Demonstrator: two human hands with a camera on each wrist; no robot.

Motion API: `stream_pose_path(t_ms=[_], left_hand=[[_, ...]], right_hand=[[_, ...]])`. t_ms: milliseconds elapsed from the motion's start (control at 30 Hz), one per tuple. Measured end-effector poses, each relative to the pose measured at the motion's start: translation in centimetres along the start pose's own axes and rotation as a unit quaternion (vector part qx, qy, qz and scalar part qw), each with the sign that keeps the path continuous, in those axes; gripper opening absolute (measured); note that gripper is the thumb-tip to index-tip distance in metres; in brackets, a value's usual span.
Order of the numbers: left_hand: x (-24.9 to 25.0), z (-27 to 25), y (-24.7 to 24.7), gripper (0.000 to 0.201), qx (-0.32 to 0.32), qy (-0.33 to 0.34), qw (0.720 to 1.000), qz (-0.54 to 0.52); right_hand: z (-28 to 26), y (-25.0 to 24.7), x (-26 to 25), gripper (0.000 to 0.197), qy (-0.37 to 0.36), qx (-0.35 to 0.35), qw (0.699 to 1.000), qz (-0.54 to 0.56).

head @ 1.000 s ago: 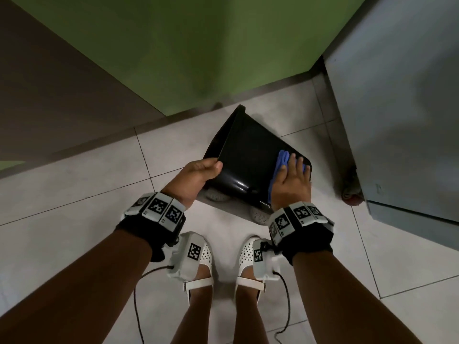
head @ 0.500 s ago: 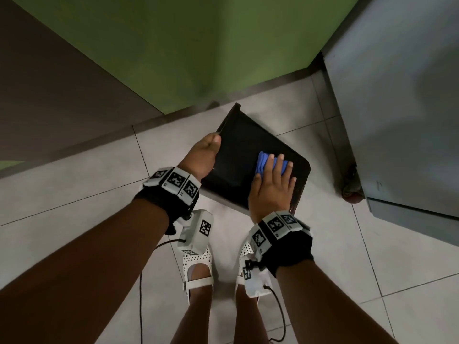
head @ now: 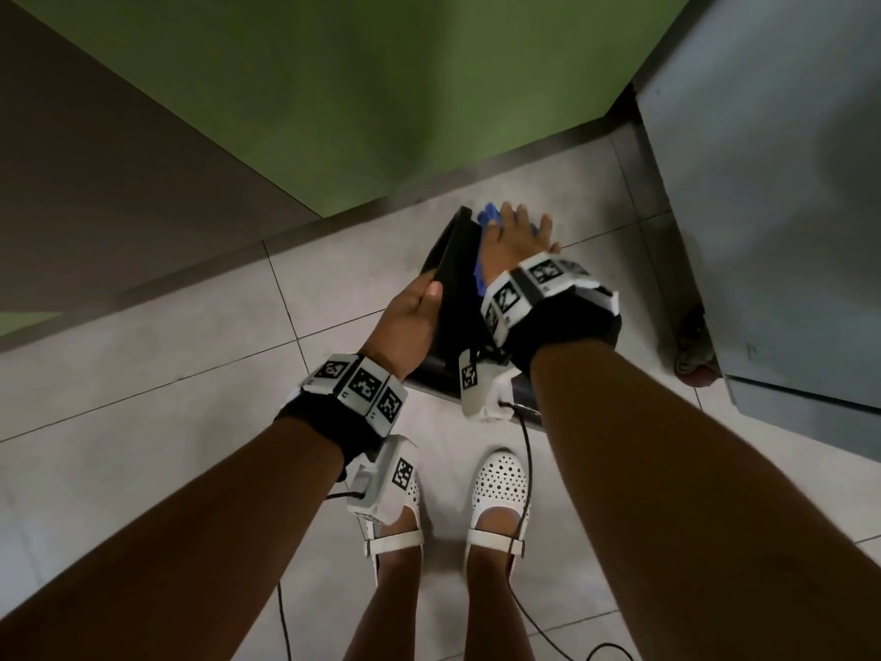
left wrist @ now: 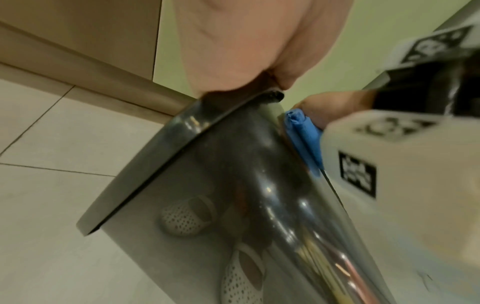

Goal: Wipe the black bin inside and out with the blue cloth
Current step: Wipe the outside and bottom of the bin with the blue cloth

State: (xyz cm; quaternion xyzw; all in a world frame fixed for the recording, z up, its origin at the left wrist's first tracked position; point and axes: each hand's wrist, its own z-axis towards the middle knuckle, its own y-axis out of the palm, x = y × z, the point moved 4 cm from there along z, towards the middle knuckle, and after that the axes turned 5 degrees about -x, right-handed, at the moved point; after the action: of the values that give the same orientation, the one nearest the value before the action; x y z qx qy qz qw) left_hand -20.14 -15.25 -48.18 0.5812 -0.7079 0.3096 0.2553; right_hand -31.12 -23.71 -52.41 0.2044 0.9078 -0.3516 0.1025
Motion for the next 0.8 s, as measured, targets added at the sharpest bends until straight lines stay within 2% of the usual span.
stream_pose_path(t_ms=[67, 200, 300, 400, 500, 633, 800], left_hand=[[0.0, 0.2, -0.1, 0.038, 0.007, 0.011, 1.000, 0.004], [0.1, 0.8, -0.5, 0.035, 0.027, 0.003, 0.999, -0.020], [-0.4, 0.8, -1.0, 0.033, 0.027, -0.022, 0.999, 0.011], [-0.4, 0.5, -1.0, 0.033, 0.025, -0.029, 0.999, 0.002], [0.0, 0.9, -0.7, 0.034, 0.032, -0.018, 0.999, -0.012], [0.0, 1.3, -0.7, 0.039, 0.046, 0.003, 0.999, -0.019], [-0.1, 1.1, -1.5, 0.038, 0.090, 0.004, 0.996, -0.001]], right_hand=[[-0.5, 0.2, -0.4, 0.049, -0.005, 0.012, 1.000, -0.009], [-6.2, 3.5, -1.2, 0.052, -0.110, 0.062, 0.991, -0.046], [-9.6, 6.6, -1.1, 0.054, -0.123, 0.023, 0.988, -0.090], [-9.4, 7.2, -0.6, 0.055, -0.119, 0.010, 0.989, -0.082], [-7.7, 5.9, -0.5, 0.054, -0.122, 0.048, 0.989, -0.069], [-4.6, 2.7, 2.1, 0.053, -0.048, 0.080, 0.995, -0.028], [-0.6, -0.5, 9.8, 0.051, 0.083, 0.071, 0.993, 0.036]])
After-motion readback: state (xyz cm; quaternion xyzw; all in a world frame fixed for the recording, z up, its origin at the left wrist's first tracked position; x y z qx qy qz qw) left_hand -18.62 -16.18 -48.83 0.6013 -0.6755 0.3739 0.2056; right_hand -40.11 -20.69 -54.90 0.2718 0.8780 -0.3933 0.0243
